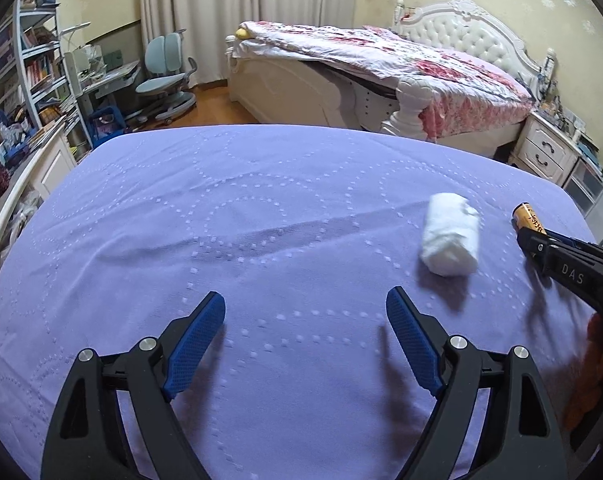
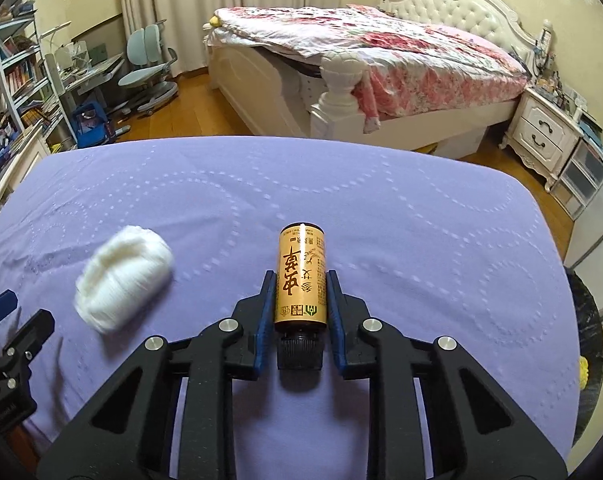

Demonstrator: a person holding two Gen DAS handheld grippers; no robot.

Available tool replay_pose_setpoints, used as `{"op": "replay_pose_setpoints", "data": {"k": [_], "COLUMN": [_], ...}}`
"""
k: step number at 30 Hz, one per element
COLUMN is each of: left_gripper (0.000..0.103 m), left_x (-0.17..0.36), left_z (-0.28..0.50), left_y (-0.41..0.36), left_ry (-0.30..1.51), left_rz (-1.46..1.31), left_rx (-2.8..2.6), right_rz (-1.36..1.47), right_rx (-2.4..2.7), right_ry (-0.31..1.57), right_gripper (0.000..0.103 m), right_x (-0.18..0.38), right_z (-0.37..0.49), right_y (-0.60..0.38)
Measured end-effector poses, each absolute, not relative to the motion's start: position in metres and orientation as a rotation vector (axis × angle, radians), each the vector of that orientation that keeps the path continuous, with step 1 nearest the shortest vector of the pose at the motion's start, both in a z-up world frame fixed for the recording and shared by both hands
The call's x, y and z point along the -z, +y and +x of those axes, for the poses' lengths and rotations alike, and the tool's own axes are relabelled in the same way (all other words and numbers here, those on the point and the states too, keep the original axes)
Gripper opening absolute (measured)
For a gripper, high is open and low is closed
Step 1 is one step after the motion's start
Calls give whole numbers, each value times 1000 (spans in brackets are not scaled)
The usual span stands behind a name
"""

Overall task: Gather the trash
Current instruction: 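Grasp the white tissue with the left tool while the right tool holds the bottle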

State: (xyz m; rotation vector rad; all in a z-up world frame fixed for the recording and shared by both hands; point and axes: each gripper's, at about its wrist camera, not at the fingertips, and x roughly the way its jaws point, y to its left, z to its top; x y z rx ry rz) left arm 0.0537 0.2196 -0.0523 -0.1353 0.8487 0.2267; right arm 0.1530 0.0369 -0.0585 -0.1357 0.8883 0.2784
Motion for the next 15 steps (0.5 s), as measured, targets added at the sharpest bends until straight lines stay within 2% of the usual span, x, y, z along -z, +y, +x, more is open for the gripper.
{"op": "replay_pose_setpoints", "data": {"k": [15], "left_gripper": [83], "left_x": [48], "left_z": [55], "left_y": [158], "left_ry": [816], "left_rz": [-114], "left_rx": [-115], "right_rz": [-110], "right_rx": [-237], "right_ry": [883], "right_gripper": [23], "right_x": [58], "right_z": [138], "right_y": [-47]}}
